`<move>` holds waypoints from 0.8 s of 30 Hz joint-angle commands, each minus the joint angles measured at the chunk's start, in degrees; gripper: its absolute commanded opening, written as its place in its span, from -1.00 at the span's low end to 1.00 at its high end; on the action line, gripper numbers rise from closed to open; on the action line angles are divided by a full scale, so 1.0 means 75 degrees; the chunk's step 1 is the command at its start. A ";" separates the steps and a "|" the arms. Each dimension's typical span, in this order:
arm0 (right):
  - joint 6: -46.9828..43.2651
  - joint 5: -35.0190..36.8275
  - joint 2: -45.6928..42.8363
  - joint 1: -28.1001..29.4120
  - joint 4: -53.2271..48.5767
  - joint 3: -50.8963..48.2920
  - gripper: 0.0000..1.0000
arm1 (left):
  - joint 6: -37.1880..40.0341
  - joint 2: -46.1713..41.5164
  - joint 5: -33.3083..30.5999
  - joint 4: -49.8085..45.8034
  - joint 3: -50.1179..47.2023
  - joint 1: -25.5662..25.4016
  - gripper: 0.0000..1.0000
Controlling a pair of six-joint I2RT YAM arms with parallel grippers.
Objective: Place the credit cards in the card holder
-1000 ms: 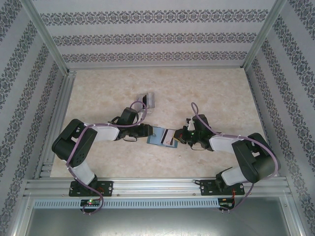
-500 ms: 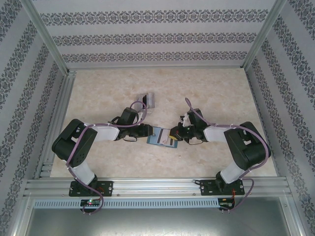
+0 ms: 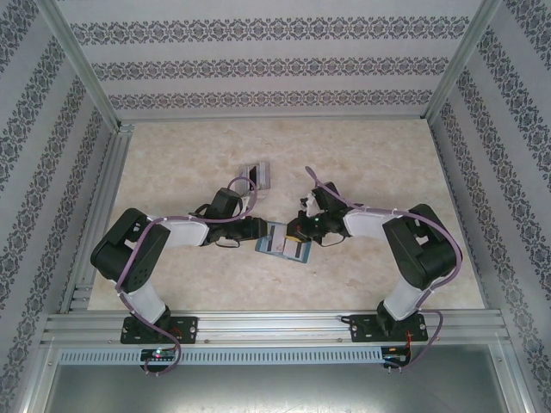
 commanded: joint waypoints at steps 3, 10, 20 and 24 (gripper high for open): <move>-0.0468 0.0853 0.0280 0.0451 -0.0495 0.0674 -0.92 | 0.0078 -0.0193 -0.0052 0.0013 0.0165 -0.0194 -0.13; -0.0711 0.1405 0.0642 0.0777 -0.0792 0.1177 -0.86 | 0.0036 -0.0252 -0.0060 -0.0001 0.0118 -0.0244 -0.13; -0.0949 0.1691 -0.0119 0.0572 -0.1086 0.1029 -0.46 | 0.0566 -0.0946 -0.1026 -0.0910 0.0271 -0.0245 -0.13; -0.1089 0.1863 -0.0510 0.0414 -0.1141 0.0800 -0.41 | 0.0726 -0.1084 -0.0917 -0.1086 0.0355 -0.0251 -0.12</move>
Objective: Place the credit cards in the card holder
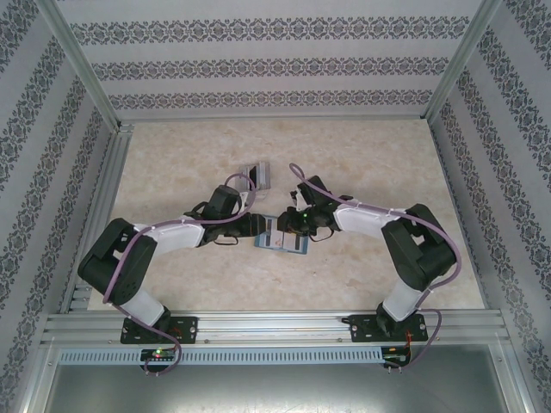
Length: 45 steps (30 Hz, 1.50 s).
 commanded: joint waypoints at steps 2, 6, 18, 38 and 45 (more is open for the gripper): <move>-0.0346 0.0282 -0.0423 -0.0231 -0.0172 -0.0187 -0.39 | 0.0592 -0.0206 -0.0121 -0.0721 0.0313 -0.0100 -0.11; -0.0375 0.0381 -0.0432 -0.0298 -0.0073 -0.0316 -0.34 | 0.1083 -0.0177 -0.0206 -0.1467 0.0509 -0.0108 -0.03; -0.0324 0.0429 -0.0508 -0.0342 0.0109 -0.0528 -0.34 | 0.2603 0.0138 -0.1508 -0.3616 0.1583 -0.0794 0.09; -0.0250 0.0522 -0.1076 -0.0497 0.0282 -0.1227 -0.33 | 0.3334 0.1708 -0.2918 -0.4550 0.3024 -0.1385 0.33; -0.0248 0.0532 -0.1168 -0.0506 0.0313 -0.1289 -0.33 | 0.3191 0.1848 -0.2694 -0.4371 0.3124 -0.1385 -0.09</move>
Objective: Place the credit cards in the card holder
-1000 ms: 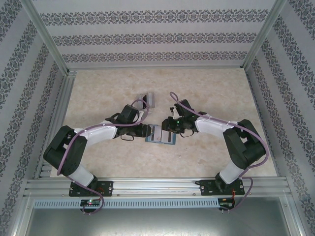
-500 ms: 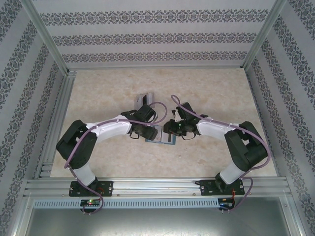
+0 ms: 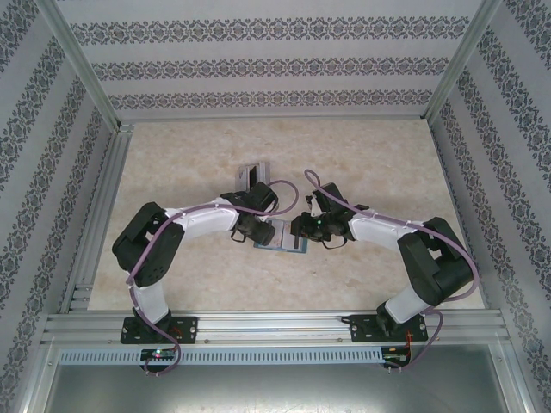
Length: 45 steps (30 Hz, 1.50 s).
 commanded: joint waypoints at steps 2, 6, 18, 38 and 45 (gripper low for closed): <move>-0.0063 0.0134 -0.0214 -0.0109 0.0078 -0.0109 -0.33 | -0.0004 -0.0051 0.0046 0.0045 0.0112 -0.0088 -0.32; -0.0069 0.0082 -0.0170 -0.0113 0.0105 -0.0078 -0.33 | -0.0110 -0.0304 0.0078 0.0028 0.0112 -0.0088 -0.78; -0.0123 0.0037 -0.0126 -0.0046 0.0037 0.0142 -0.32 | -0.0850 -0.1132 0.0722 0.0551 -0.0337 0.0111 -1.00; 0.0971 -0.1079 -0.0028 -0.0083 0.1887 -0.0462 -0.14 | -0.2393 -0.1597 0.3729 0.2275 -0.0573 0.0744 -1.00; 0.1277 -0.1492 -0.0416 -0.0453 0.2355 -0.1122 -0.03 | -0.2501 -0.1565 0.3856 0.2181 -0.0412 0.0744 -1.00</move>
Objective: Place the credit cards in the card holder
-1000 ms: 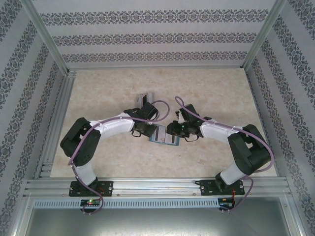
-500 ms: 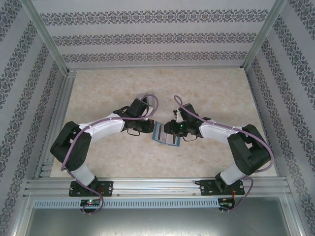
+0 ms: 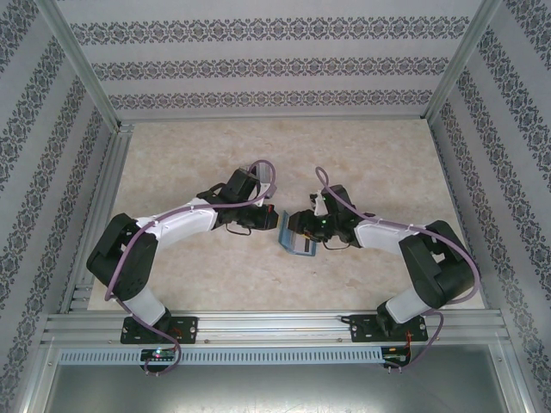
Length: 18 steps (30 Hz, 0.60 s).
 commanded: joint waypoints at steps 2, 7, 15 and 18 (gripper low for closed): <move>0.0259 -0.0328 -0.0194 -0.0061 0.0442 -0.0342 -0.02 | -0.0205 -0.0196 0.0237 0.0245 0.0335 0.0021 -1.00; 0.0281 -0.0328 -0.0165 -0.0097 0.0541 -0.0497 0.01 | -0.0127 -0.0182 0.0109 0.0090 0.0429 0.0024 -1.00; 0.0240 -0.0454 -0.0330 -0.0110 0.0412 -0.0262 0.02 | -0.0118 -0.0084 -0.0063 0.0087 0.0284 0.0030 -1.00; 0.0162 -0.0459 -0.0444 -0.0120 0.0225 -0.0193 0.03 | -0.0106 -0.0026 -0.0078 0.0092 0.0231 0.0036 -1.00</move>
